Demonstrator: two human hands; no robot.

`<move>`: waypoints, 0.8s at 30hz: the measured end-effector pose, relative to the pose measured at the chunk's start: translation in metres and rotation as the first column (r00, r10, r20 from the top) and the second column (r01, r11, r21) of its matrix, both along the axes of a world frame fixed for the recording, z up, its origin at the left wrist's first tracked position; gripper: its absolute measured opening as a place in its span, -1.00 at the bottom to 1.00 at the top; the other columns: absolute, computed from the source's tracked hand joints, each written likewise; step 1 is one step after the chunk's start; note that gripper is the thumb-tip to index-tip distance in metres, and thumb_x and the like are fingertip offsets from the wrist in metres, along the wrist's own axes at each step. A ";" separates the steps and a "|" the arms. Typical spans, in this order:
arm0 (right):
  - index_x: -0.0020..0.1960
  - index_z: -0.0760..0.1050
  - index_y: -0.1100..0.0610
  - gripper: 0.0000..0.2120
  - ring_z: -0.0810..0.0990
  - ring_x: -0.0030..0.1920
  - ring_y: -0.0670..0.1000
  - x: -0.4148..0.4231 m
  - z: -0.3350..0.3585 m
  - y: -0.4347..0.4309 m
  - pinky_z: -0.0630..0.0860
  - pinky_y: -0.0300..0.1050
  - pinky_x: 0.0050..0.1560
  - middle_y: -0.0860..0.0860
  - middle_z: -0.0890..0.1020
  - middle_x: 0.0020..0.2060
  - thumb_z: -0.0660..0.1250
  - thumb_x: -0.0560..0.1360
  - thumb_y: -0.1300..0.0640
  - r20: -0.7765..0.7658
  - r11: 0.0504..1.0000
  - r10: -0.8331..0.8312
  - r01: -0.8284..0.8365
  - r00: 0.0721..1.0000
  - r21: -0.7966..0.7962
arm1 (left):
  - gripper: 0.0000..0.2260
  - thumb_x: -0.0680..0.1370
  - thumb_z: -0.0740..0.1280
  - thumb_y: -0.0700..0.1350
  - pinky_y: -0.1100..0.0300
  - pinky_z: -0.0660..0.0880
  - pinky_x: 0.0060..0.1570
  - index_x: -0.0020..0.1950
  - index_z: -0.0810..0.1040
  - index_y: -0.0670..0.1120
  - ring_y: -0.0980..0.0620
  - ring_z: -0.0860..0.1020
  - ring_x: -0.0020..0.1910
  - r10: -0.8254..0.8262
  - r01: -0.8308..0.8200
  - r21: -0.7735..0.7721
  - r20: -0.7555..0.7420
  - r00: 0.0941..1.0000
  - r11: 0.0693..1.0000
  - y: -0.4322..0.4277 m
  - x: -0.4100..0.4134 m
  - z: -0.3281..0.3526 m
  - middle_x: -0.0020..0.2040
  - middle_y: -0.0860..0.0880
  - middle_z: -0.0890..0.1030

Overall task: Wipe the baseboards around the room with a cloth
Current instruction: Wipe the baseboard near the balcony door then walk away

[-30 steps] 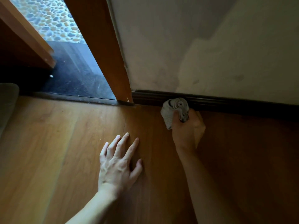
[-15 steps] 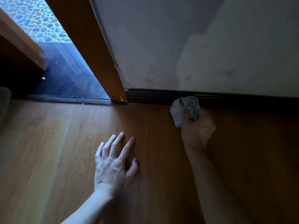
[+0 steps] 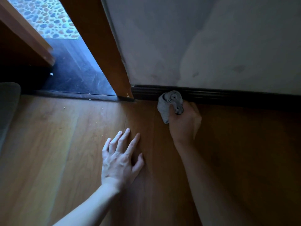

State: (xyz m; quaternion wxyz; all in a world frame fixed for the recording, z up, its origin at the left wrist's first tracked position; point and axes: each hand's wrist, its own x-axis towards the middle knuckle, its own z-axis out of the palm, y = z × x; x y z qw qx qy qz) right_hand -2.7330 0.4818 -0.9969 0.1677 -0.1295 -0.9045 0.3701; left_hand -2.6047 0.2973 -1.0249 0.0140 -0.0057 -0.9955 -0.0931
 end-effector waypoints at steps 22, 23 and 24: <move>-0.10 0.59 0.26 -0.84 0.58 -0.15 0.04 0.003 0.000 0.049 0.58 -0.08 -0.19 0.13 0.60 -0.13 0.42 0.50 0.14 0.026 0.978 -0.193 0.194 0.981 -0.070 | -0.44 0.56 0.19 0.24 -0.18 0.15 0.53 0.54 0.36 0.12 -0.09 0.20 0.58 -0.257 0.243 0.155 0.078 0.963 0.958 0.042 -0.025 0.019 0.59 -0.04 0.27; -0.12 0.59 0.25 -0.84 0.57 -0.16 0.03 0.003 -0.001 0.056 0.55 -0.12 -0.21 0.13 0.60 -0.14 0.42 0.50 0.14 0.020 0.970 -0.231 0.232 0.973 -0.067 | -0.44 0.57 0.17 0.25 -0.17 0.12 0.54 0.56 0.33 0.14 -0.08 0.17 0.59 -0.276 0.260 0.154 0.096 0.956 0.953 0.047 -0.028 0.019 0.60 -0.03 0.24; -0.14 0.58 0.25 -0.85 0.56 -0.17 0.03 0.004 -0.001 0.060 0.50 -0.16 -0.23 0.14 0.59 -0.15 0.42 0.50 0.16 0.010 0.965 -0.254 0.254 0.967 -0.065 | -0.44 0.57 0.15 0.27 -0.17 0.10 0.55 0.56 0.32 0.15 -0.07 0.15 0.60 -0.282 0.265 0.143 0.115 0.952 0.953 0.051 -0.029 0.018 0.60 -0.02 0.23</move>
